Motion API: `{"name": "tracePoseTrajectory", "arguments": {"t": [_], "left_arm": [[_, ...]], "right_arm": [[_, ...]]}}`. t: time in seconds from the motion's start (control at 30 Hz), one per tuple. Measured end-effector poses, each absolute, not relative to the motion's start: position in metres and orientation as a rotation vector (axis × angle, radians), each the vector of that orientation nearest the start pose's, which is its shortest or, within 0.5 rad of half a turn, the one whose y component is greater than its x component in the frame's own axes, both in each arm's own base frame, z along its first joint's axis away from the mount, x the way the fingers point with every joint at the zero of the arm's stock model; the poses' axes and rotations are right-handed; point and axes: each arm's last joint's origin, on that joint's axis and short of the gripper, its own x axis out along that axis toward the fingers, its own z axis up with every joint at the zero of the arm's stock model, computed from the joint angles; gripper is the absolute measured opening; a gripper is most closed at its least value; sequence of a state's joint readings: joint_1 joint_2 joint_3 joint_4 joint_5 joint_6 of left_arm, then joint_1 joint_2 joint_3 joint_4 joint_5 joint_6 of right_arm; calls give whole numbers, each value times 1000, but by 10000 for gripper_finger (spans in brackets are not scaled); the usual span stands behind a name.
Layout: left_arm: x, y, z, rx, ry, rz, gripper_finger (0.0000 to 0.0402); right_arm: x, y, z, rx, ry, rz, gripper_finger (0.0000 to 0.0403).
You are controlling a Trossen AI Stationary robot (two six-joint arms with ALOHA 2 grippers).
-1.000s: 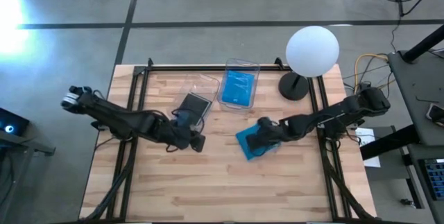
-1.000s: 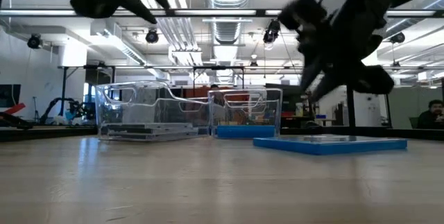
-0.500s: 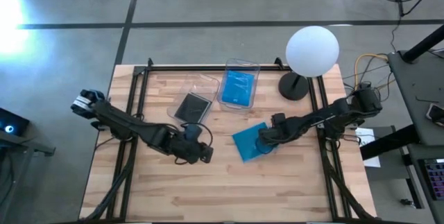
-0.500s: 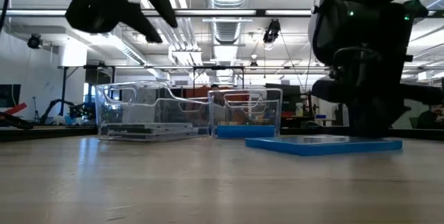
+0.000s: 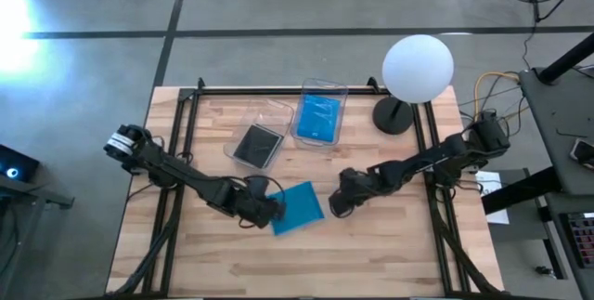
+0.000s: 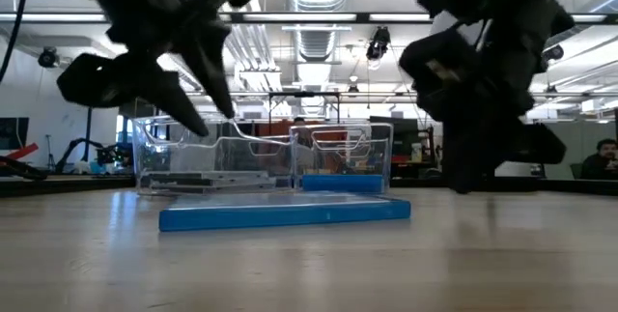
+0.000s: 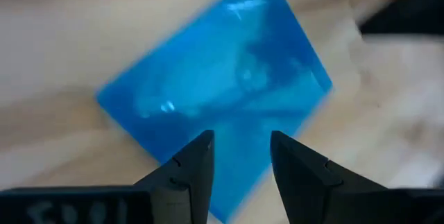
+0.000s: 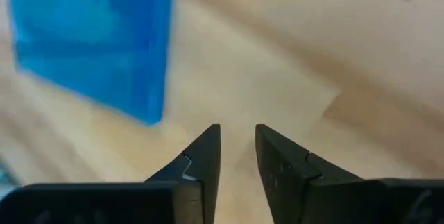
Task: Pick & place jewel cases by type
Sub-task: Put the blue blu tray case into the right transparent bin
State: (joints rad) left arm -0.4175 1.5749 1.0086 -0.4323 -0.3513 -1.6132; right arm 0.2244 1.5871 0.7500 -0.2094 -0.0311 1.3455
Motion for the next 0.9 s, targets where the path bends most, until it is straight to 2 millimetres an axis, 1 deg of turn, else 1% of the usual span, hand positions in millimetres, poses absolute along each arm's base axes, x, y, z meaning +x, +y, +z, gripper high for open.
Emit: {"name": "tracePoseTrajectory", "arguments": {"t": [0.07, 0.17, 0.2, 0.27, 0.33, 0.43, 0.53, 0.6, 0.67, 0.8, 0.9], "left_arm": [[280, -113, 208, -1079, 678, 691, 122], [275, -105, 219, -1004, 631, 651, 122], [273, -101, 218, -968, 645, 641, 122], [273, -93, 210, -910, 704, 642, 122], [275, -86, 202, -903, 752, 641, 122], [278, -81, 193, -877, 791, 643, 122], [280, -79, 183, -835, 819, 653, 122], [283, -80, 179, -834, 824, 645, 122], [284, -81, 171, -813, 856, 651, 122], [288, -83, 155, -781, 905, 666, 122], [294, -85, 144, -807, 933, 656, 122]], "right_arm": [[275, 70, 143, 1112, 1012, -464, 92], [277, 83, 148, 1119, 1003, -375, 113], [279, 88, 150, 1121, 997, -340, 121], [282, 98, 155, 1136, 965, -279, 140], [284, 105, 154, 1152, 969, -281, 159], [289, 112, 147, 1177, 977, -308, 184], [298, 121, 141, 1211, 981, -316, 202], [305, 128, 136, 1223, 995, -323, 209], [313, 133, 131, 1232, 1001, -337, 214], [330, 137, 125, 1246, 960, -382, 216], [339, 137, 122, 1258, 932, -416, 217]]}}
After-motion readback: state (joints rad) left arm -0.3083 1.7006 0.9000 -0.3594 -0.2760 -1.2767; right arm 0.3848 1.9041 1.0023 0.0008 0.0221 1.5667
